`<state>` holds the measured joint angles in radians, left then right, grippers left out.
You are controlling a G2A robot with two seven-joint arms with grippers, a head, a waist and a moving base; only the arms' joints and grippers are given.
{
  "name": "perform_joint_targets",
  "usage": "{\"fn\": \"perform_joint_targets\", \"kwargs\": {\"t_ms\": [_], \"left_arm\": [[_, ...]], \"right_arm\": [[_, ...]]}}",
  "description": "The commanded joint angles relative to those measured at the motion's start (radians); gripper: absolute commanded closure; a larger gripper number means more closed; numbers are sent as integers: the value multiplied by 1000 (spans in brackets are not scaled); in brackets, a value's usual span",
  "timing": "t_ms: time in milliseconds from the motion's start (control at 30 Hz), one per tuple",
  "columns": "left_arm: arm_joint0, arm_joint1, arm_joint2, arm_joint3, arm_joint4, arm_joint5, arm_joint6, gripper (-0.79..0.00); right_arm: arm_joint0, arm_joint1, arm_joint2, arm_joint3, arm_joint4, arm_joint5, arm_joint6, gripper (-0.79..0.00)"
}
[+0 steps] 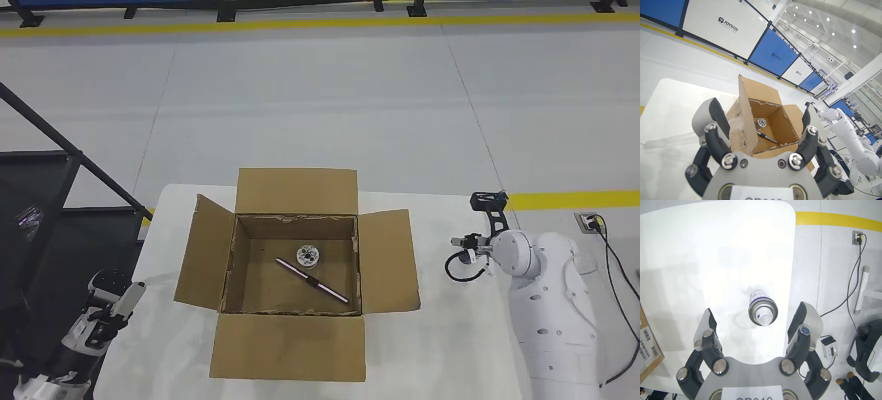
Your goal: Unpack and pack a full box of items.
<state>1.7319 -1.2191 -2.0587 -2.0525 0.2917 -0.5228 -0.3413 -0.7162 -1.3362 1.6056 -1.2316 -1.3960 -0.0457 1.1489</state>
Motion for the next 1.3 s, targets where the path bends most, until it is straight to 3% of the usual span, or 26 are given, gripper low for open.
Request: {"fn": "perform_joint_targets", "kwargs": {"t_ms": [0,133,167,200,233,267,333,633,1033,1133,1267], "left_arm": [[0,0,0,0,0,0,0,-785],[0,0,0,0,0,0,0,-785],[0,0,0,0,0,0,0,-785],[0,0,0,0,0,0,0,-785],[0,0,0,0,0,0,0,-785],[0,0,0,0,0,0,0,-785],[0,0,0,0,0,0,0,-785],[0,0,0,0,0,0,0,-785],[0,0,0,0,0,0,0,-785],[0,0,0,0,0,0,0,-785],[0,0,0,0,0,0,0,-785]], "right_arm": [[7,2,4,25,11,-5,-6,-717],[19,6,3,74,32,-13,-22,-677],[25,8,5,87,33,-14,-26,-570],[30,9,5,99,37,-17,-30,-382],[33,10,4,107,40,-18,-35,-311],[35,10,1,112,43,-19,-39,-172],[38,12,-4,118,43,-17,-44,0],[-4,20,-6,-50,76,-25,-59,0],[-150,20,-142,-697,72,-76,-70,0],[-139,16,-212,-745,103,-133,-112,0],[-62,10,-326,-694,192,-275,-127,0]]}}
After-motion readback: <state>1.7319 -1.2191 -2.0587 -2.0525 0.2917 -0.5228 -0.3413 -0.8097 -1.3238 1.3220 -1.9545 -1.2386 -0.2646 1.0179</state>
